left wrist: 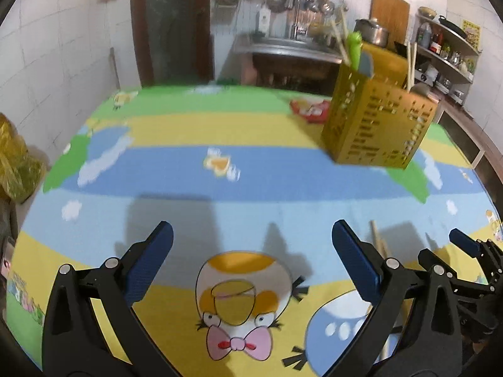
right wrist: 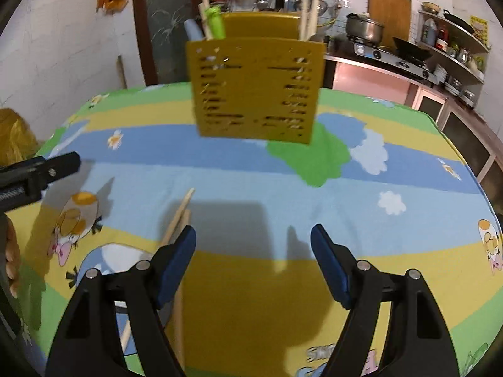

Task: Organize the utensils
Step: 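Close the right tool on a wooden chopstick while the left tool moves toward another chopstick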

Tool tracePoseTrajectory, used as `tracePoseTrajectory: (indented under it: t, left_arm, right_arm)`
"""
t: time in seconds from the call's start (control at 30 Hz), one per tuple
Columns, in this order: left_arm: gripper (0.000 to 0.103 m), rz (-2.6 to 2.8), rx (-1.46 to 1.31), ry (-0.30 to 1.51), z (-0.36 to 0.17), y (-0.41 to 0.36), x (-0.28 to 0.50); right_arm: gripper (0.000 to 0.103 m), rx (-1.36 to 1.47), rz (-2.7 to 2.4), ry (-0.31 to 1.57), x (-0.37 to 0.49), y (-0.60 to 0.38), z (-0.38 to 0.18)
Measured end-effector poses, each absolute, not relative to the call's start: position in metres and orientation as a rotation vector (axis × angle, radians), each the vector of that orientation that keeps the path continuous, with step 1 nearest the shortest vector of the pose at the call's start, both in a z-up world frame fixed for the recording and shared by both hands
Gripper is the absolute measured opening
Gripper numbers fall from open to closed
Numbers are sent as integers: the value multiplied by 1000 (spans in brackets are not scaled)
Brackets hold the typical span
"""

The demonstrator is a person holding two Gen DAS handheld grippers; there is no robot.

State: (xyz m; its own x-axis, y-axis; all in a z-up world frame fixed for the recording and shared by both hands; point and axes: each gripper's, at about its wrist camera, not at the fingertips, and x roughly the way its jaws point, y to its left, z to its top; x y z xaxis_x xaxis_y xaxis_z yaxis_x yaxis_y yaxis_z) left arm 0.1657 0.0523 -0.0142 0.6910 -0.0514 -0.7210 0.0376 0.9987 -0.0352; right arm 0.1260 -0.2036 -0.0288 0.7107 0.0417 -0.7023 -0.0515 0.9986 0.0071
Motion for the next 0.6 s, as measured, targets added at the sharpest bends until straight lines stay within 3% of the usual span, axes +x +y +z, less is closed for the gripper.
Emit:
tracePoseTrajectory:
  t: [0.2, 0.3, 0.4, 0.5, 0.6]
  left_arm:
    - [98, -30, -13, 829, -29, 58, 162]
    - [98, -33, -6, 830, -30, 58, 160]
    - [98, -34, 2, 828, -28, 55, 159]
    - [98, -38, -4, 828, -26, 53, 158]
    - [98, -47, -5, 836, -25, 48, 158]
  right_arm:
    - [70, -47, 83, 841, 133, -178, -37]
    - [45, -75, 113, 880, 135, -165, -43]
    - [33, -82, 127, 891, 135, -159, -45]
    - [12, -60, 161, 902, 137, -157, -45]
    - [7, -32, 175, 900, 136, -159, -44]
